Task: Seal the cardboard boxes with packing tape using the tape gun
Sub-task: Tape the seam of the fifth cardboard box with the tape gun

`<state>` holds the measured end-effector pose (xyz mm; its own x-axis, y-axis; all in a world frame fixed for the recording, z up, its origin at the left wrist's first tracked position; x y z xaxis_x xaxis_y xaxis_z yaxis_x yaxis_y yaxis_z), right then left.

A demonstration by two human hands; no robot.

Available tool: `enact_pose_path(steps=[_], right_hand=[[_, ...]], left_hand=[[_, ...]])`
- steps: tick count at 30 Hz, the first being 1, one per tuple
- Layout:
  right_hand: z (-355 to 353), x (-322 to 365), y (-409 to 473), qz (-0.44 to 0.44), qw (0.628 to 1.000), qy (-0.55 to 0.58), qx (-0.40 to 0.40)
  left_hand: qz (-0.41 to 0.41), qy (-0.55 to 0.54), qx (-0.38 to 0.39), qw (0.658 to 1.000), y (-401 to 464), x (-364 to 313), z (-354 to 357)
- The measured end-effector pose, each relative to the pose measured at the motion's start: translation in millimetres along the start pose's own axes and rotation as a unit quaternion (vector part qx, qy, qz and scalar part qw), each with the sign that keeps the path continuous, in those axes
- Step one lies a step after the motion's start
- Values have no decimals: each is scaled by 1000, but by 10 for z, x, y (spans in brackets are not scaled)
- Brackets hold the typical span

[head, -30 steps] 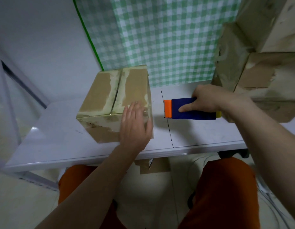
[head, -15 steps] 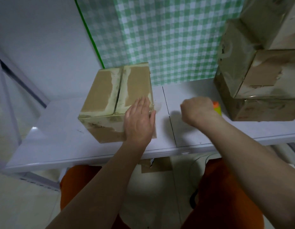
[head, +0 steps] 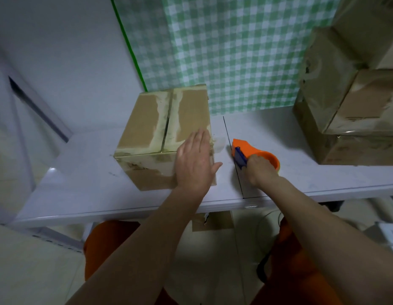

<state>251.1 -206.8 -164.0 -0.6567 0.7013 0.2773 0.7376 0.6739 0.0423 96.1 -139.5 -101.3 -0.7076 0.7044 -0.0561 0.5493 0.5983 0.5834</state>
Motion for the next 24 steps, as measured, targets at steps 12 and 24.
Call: enact_pose_path(steps=[12,24], right_hand=[[-306,1027,-856,-100,857,462,-206],[-270,1147,-481,70,855,506,-85]], left_hand=[[15,74,-18,997,-182,228,-68],[79,80,3,994,-226,309,0]])
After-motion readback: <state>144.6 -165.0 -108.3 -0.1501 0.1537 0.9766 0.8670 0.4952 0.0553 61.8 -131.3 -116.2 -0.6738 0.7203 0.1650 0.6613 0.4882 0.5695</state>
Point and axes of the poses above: each hand's wrist, its own y-axis towards the middle knuckle, its own z-axis out of the palm, x = y × z, the point moved 4 cm from there along y, towards the middle knuckle, and after that the axes turned 15 degrees about -x, right-handed, at the moved point
